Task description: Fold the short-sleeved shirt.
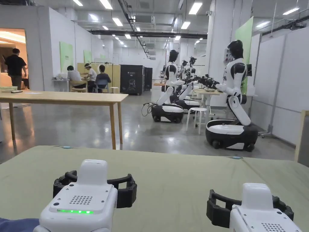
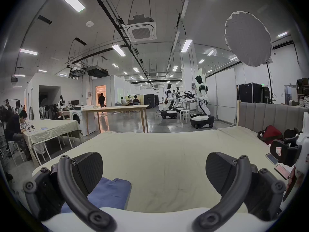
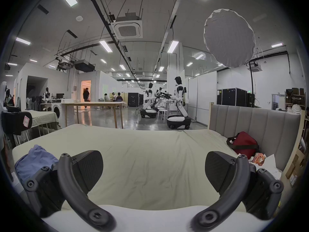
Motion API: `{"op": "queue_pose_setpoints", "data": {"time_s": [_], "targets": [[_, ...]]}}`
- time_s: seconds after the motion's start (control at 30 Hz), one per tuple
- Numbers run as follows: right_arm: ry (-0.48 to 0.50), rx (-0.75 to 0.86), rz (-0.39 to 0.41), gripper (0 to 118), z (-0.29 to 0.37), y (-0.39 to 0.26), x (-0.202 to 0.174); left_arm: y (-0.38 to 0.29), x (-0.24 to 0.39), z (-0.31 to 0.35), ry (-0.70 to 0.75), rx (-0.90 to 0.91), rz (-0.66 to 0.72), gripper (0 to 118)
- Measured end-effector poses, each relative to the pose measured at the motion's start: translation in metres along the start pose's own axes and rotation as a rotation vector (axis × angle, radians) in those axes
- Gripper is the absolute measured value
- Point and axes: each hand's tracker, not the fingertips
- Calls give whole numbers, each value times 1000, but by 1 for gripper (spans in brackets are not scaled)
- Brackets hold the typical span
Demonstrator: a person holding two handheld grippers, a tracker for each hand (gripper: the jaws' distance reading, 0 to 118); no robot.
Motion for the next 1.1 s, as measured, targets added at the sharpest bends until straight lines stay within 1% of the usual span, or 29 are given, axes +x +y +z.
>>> {"op": "queue_pose_setpoints", "data": {"time_s": [0.23, 0.33, 0.37, 0.4, 0.43, 0.5, 0.53, 0.57, 0.6, 0.63, 0.67, 0.7, 0.73, 0.77, 0.8, 0.83, 0.87, 0.9, 0.93, 0.97, 1.0, 1.07, 1.1], "targets": [[1, 14, -16, 118, 2, 3, 0, 4, -2, 1, 0, 22, 19, 118], [9, 14, -8, 118, 2, 6, -2, 4, -4, 2, -5, 32, 36, 118], [12, 18, 5, 118, 2, 7, -4, 5, -6, 2, -19, 32, 77, 118], [13, 23, 40, 118, 1, 9, -7, 5, -8, 2, -40, 23, 128, 118], [14, 30, 109, 118, 0, 12, -12, 4, -14, 0, -69, -2, 224, 118], [43, 46, 322, 118, 1, 18, -27, -2, -31, -6, -126, -82, 476, 118], [24, 50, 490, 118, 1, 19, -38, -9, -42, -11, -152, -133, 650, 118], [-3, 54, 680, 118, 0, 17, -50, -19, -53, -16, -203, -179, 836, 118], [-22, 82, 904, 118, -1, 11, -62, -34, -66, -23, -265, -240, 1053, 118], [-38, 135, 1144, 118, 0, 0, -71, -55, -78, -27, -331, -306, 1264, 118], [-56, 184, 1417, 118, 1, -13, -78, -76, -86, -33, -368, -378, 1475, 118], [-89, 211, 1596, 118, 0, -22, -81, -92, -88, -35, -364, -398, 1586, 118], [-131, 243, 1732, 118, 0, -31, -82, -106, -88, -37, -372, -413, 1659, 118], [-134, 285, 1756, 118, 1, -34, -80, -110, -80, -31, -358, -430, 1648, 118], [-106, 295, 1679, 118, 2, -30, -80, -111, -77, -29, -329, -429, 1579, 118], [-59, 279, 1515, 118, 6, -19, -79, -108, -74, -27, -298, -400, 1468, 118], [-34, 242, 1322, 118, 9, -6, -73, -100, -71, -25, -286, -355, 1359, 118], [-21, 211, 1164, 118, 11, 4, -69, -85, -64, -17, -280, -314, 1259, 118], [-4, 180, 921, 118, 13, 17, -60, -70, -59, -13, -283, -252, 1130, 118], [23, 145, 634, 118, 13, 28, -48, -52, -51, -7, -266, -205, 956, 118], [45, 116, 437, 118, 14, 36, -35, -38, -43, -2, -231, -164, 810, 118], [103, 41, -37, 118, 11, 43, -3, -9, -26, 3, -112, -57, 422, 118], [133, 26, -201, 118, 10, 41, 9, -1, -15, 7, -50, -10, 266, 118]]}}
